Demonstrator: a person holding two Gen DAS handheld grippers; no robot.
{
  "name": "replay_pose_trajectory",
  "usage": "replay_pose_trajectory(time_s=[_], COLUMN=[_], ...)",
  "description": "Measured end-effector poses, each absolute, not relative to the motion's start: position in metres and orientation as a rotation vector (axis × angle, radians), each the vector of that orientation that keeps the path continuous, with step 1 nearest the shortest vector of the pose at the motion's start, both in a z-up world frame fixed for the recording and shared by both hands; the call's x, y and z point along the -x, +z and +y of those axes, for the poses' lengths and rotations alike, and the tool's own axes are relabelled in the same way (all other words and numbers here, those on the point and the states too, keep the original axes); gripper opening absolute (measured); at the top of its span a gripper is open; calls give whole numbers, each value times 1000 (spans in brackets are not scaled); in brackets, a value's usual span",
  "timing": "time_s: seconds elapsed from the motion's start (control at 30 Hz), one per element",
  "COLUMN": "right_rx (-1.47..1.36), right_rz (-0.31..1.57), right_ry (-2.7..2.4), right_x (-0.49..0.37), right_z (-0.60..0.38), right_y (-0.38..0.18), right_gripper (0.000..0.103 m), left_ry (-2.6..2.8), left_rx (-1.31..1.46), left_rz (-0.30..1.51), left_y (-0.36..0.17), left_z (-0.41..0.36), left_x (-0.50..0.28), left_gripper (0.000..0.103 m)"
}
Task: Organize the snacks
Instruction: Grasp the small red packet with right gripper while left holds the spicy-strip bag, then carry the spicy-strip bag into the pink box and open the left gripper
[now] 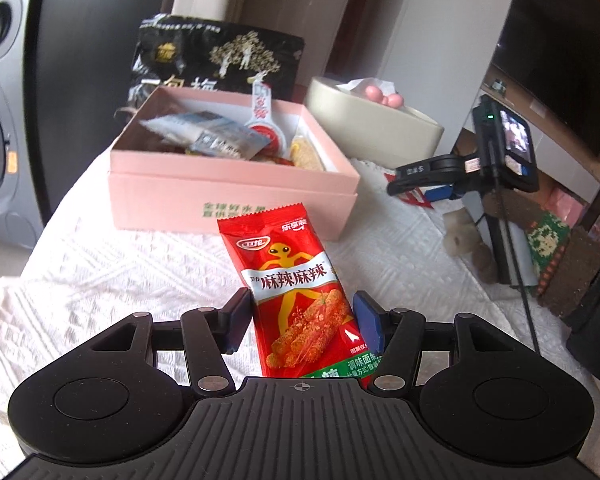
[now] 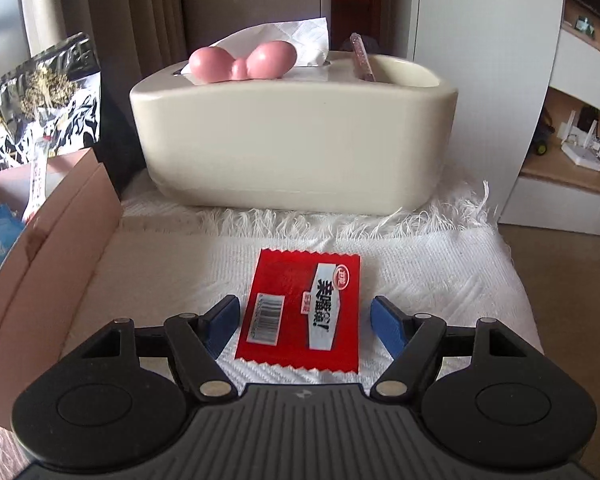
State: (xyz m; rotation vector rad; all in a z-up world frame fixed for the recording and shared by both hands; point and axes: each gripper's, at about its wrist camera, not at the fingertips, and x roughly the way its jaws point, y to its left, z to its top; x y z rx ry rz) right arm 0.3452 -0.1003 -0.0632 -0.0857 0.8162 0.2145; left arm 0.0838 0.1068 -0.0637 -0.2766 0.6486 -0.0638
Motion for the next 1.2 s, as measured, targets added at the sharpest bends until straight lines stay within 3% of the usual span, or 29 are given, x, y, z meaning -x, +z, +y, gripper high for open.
replay_pose_trajectory(time_s=[0.07, 0.17, 0.5, 0.73, 1.2], right_rx=[77, 62, 52, 158, 248], right_rz=[824, 820, 842, 885, 728], right_ry=[224, 255, 511, 694, 806], right_x=[-345, -335, -237, -156, -85], right_z=[-106, -113, -134, -129, -126], right_y=[-61, -51, -1, -3, 38], right_gripper=[60, 48, 48, 48, 48], left_ry=[-71, -88, -143, -175, -182], left_rx=[287, 289, 278, 238, 83], left_rz=[650, 650, 656, 680, 653], left_y=[-66, -66, -60, -56, -17], left_z=[107, 106, 94, 78, 51], left_x=[-84, -82, -74, -62, -33], left_gripper=[61, 61, 61, 61, 61])
